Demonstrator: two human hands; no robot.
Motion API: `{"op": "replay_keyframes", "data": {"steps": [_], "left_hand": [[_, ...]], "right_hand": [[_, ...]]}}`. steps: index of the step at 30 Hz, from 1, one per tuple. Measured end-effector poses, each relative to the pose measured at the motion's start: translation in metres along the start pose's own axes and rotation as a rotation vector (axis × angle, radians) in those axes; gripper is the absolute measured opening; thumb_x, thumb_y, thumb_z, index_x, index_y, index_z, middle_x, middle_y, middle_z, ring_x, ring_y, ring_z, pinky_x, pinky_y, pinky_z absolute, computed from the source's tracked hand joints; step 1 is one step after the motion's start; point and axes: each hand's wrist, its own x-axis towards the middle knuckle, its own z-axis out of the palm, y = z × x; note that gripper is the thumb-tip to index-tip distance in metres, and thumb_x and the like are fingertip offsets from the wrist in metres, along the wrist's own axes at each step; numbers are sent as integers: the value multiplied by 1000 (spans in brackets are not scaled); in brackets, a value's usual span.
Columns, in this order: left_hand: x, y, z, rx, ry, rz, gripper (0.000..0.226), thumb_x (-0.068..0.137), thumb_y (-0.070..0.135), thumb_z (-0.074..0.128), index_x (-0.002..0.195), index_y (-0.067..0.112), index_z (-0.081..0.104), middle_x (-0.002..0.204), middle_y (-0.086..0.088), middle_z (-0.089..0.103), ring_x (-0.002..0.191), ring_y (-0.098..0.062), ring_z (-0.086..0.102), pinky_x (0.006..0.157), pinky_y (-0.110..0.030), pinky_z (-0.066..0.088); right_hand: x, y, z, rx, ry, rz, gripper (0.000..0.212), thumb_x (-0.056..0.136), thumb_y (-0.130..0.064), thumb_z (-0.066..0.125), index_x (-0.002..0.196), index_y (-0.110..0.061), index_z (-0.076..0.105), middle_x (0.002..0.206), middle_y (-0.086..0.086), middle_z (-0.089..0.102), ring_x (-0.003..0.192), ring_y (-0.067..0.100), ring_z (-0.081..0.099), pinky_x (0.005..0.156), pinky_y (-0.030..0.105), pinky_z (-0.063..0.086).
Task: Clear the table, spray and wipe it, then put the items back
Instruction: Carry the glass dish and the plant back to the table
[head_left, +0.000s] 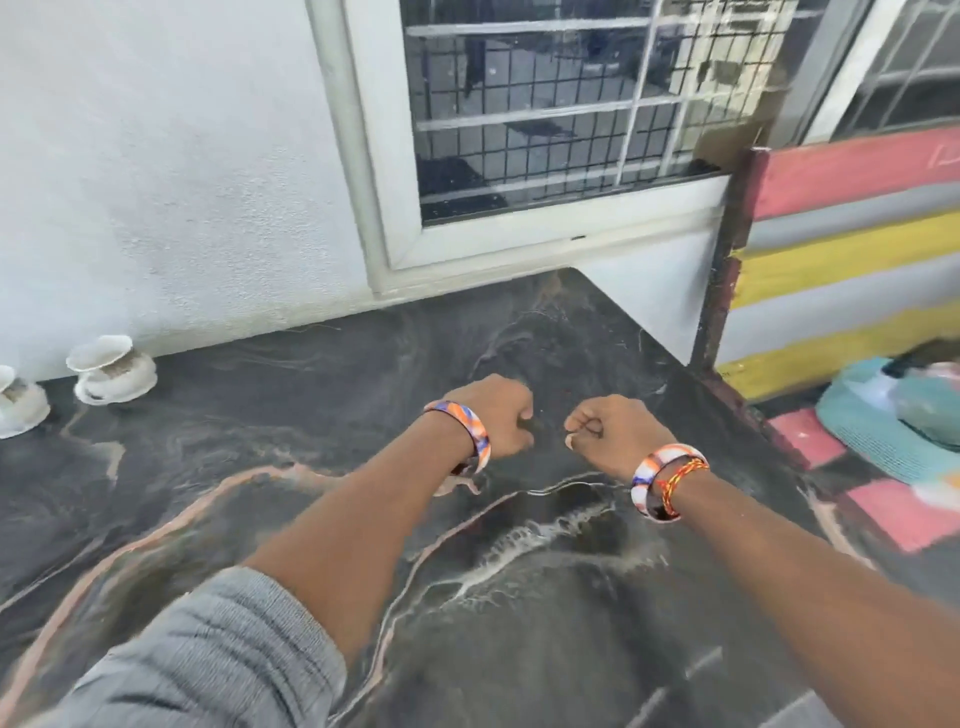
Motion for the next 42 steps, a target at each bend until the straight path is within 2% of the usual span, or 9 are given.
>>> {"op": "replay_keyframes", "data": {"steps": [8,13,16,21,24,31,35,38,42], "left_hand": [[55,226,44,92,-143,224,47,86,34,51,119,1,58,120,-16,62,114,-30,56,95,-31,47],[77,349,55,139,-213,294,33,92,18,51,109,-8,57,107,-22,60,112,-25,54,89,-27,41],[95,389,67,182,-240,366,36,92,21,50,116,-4,56,115,-21,60,113,-29,55,88,-30,45],[129,455,79,287,-268,300,33,94,7,43,71,-15,47,71,-22,43,70,-29,46,45,-9,36],[164,474,93,310,-282,433,27,91,13,49,102,-11,56,104,-25,60,103,-29,58,76,-24,46],[294,540,99,244,-280,501,42,89,37,44,110,2,56,124,-15,59,107,-27,56,81,-27,42],[363,581,81,70,-311,418,40,96,10,45,133,-2,43,139,-7,43,128,-29,42,69,-4,42],[418,599,85,81,-316,486,31,92,21,53,112,-1,60,107,-16,58,105,-23,55,86,-25,48],[479,623,93,52,-308,492,12,89,23,55,86,11,52,89,-10,48,84,-19,45,73,-27,34]], "right_hand": [[-80,181,-115,-114,-41,155,30,84,-22,63,110,-9,66,117,6,66,109,25,61,91,25,44],[-115,269,-175,-119,-2,257,31,84,-23,63,112,-9,65,80,-4,58,108,27,58,82,26,42],[-123,308,-195,-90,44,304,28,82,-23,63,107,-11,67,109,8,65,107,27,59,82,26,43],[-121,361,-221,-87,47,317,27,85,-25,60,106,-11,70,115,9,67,108,28,59,88,28,46],[-106,394,-233,-94,45,358,31,84,-22,62,112,-9,67,117,11,65,108,28,59,89,29,47],[-40,490,-299,-64,32,428,33,84,-22,63,115,-11,65,118,11,64,107,27,60,87,28,46],[4,549,-347,-51,15,482,32,84,-20,62,114,-11,65,116,12,65,104,27,62,86,30,49],[29,586,-369,-7,26,507,26,84,-14,59,109,-8,66,111,11,67,103,27,62,86,30,48],[63,633,-385,5,-18,549,32,84,-14,61,114,-5,63,117,12,65,109,29,59,92,33,48]]}}
